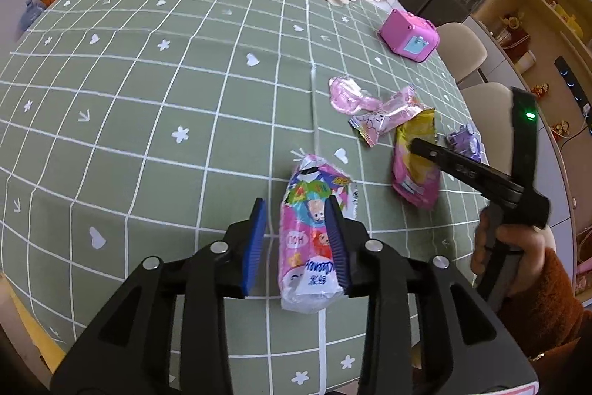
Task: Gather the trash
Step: 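Grasp a pink candy packet with left tool while right tool grasps yellow chip bag, then carry the pink packet and yellow chip bag over the trash bag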
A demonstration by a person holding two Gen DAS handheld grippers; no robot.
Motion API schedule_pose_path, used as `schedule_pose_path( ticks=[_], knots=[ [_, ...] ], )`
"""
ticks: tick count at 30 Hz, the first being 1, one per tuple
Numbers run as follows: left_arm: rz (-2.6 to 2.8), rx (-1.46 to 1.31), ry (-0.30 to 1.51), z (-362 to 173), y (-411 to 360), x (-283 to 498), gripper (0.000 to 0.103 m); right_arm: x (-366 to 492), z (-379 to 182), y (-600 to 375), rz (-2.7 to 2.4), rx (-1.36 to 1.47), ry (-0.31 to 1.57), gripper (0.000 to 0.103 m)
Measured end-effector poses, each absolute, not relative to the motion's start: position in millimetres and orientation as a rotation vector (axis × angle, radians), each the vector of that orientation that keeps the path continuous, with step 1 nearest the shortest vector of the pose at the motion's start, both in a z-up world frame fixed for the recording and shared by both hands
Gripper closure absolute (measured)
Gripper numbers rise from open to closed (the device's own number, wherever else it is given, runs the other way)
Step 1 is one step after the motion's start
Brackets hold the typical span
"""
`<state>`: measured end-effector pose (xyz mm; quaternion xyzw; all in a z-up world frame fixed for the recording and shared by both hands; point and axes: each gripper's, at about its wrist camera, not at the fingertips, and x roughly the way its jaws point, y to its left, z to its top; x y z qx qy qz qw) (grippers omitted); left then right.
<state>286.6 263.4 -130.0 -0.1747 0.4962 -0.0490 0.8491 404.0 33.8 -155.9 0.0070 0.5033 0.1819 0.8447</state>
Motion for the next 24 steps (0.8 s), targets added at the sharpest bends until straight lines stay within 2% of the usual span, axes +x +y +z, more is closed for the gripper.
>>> schedule_pose_path(
  ticks=[19, 21, 24],
  knots=[
    [-0.058, -0.266, 1.112, -157.5, 223.3, 301.7, 0.069, 332.6, -98.2, -29.1, 0.392, 0.021, 0.952, 0.095],
    [-0.060, -0.246, 1.109, -157.2, 217.2, 300.9, 0.091, 325.2, -97.2, -34.5, 0.384, 0.010, 0.947, 0.095],
    [-0.073, -0.225, 1.087, -151.4, 205.9, 298.0, 0.100, 311.8, -94.8, -48.4, 0.373, 0.009, 0.941, 0.095]
  ],
)
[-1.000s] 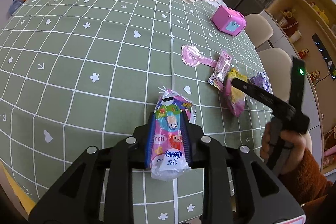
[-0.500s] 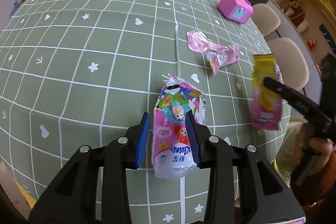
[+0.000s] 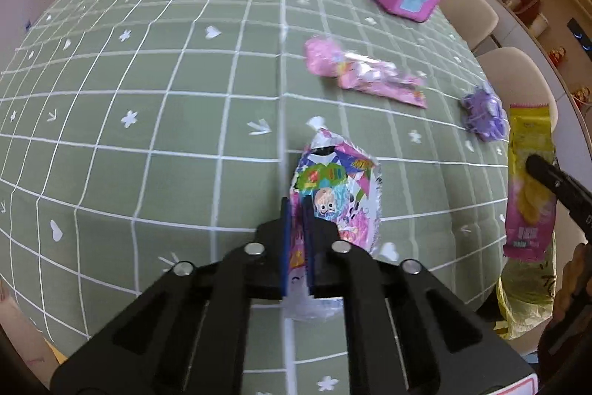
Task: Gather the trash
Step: 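Carry the pink packet and yellow chip bag over the trash bag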
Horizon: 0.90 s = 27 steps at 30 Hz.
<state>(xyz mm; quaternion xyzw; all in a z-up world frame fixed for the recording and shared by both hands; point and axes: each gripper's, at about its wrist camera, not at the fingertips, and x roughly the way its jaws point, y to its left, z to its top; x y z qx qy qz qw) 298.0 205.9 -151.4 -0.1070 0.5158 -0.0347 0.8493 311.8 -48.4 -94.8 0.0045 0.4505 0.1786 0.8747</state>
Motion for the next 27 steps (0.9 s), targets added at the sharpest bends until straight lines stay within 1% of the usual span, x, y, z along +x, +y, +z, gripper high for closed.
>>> schedule_pose_path(
  ticks=[6, 10, 16, 20, 27],
  knots=[
    [-0.110, -0.192, 0.948, -100.9, 174.9, 288.9, 0.101, 289.1, -73.7, -81.6, 0.354, 0.020, 0.887, 0.095],
    [-0.164, -0.157, 0.810, -45.6, 143.7, 277.3, 0.101, 269.2, -40.8, -107.9, 0.337, 0.013, 0.802, 0.095],
    [-0.265, -0.115, 0.652, 24.5, 90.2, 258.5, 0.101, 233.9, 8.5, -150.1, 0.289, -0.005, 0.680, 0.095],
    [-0.339, -0.096, 0.579, 54.5, 51.1, 240.6, 0.101, 207.5, 34.1, -184.0, 0.234, -0.015, 0.613, 0.095],
    [-0.486, -0.059, 0.531, 75.0, -18.9, 209.9, 0.101, 165.3, 50.7, -238.5, 0.127, -0.014, 0.565, 0.095]
  ],
)
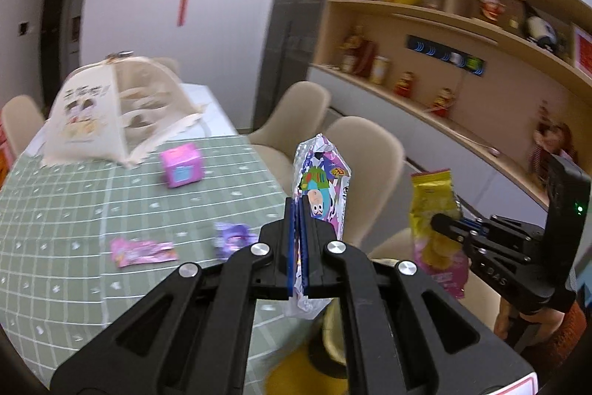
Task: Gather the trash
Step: 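Carry the pink packet and yellow chip bag over the trash bag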
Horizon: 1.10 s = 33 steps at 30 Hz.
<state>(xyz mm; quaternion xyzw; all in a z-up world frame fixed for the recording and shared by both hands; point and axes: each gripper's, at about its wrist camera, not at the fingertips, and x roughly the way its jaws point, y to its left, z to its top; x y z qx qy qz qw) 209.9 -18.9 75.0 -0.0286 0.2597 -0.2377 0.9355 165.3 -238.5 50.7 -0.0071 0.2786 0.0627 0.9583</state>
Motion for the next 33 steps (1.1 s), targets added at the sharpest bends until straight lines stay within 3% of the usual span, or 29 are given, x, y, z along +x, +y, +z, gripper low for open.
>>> schedule_pose_path(
  ticks=[16, 33],
  knots=[
    [-0.726, 0.012, 0.606, 55.1, -141.9, 176.5, 0.101, 94.2, 44.7, -333.3, -0.079, 0.058, 0.550, 0.095],
    [-0.814, -0.036, 0.879, -26.8, -187.3, 198.5, 0.101, 82.6, 15.3, -366.1, -0.132, 0.106, 0.612, 0.095]
  ],
)
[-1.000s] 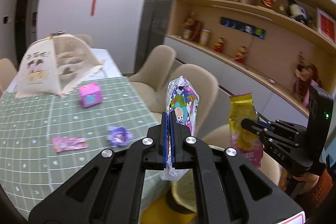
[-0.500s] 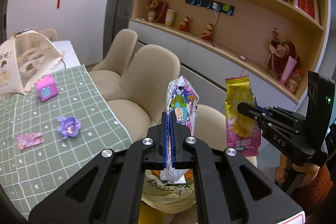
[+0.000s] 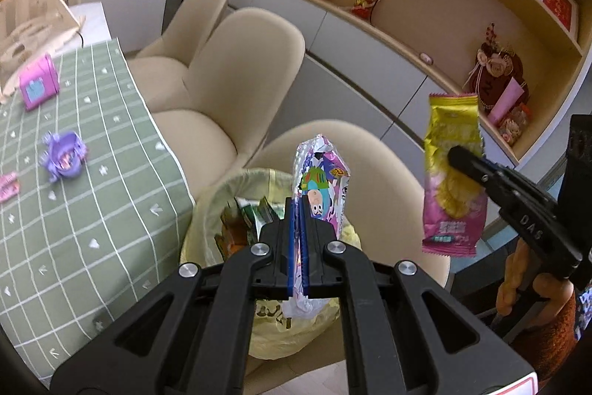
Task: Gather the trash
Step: 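Carry the pink packet and yellow chip bag over the trash bag, then release the pink packet with left tool while right tool drops yellow chip bag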
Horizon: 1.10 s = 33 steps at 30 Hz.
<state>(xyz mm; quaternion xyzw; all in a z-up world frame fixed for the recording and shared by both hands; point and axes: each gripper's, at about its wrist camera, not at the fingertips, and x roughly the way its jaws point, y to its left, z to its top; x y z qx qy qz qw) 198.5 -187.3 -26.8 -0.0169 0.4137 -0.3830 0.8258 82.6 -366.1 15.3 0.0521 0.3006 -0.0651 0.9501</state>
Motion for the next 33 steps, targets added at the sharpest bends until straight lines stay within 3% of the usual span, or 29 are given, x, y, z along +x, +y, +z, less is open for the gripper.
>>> schedule_pose_path(
  ticks=[14, 17, 23, 33],
  knots=[
    [-0.806, -0.004, 0.929, -65.3, -203.4, 214.1, 0.099, 91.4, -10.6, -369.1, -0.147, 0.131, 0.674, 0.095],
    [-0.802, 0.000, 0.946, -68.5, -204.9, 216.7, 0.080, 93.3, -13.5, -367.4, -0.145, 0.133, 0.680, 0.096],
    [-0.779, -0.033, 0.942, -65.6, -190.5, 219.4, 0.065, 98.5, -20.4, -363.9, -0.135, 0.137, 0.696, 0.095],
    [-0.678, -0.106, 0.960, -61.2, -132.5, 223.1, 0.061, 121.5, -43.2, -347.7, -0.072, 0.157, 0.746, 0.095]
  ],
)
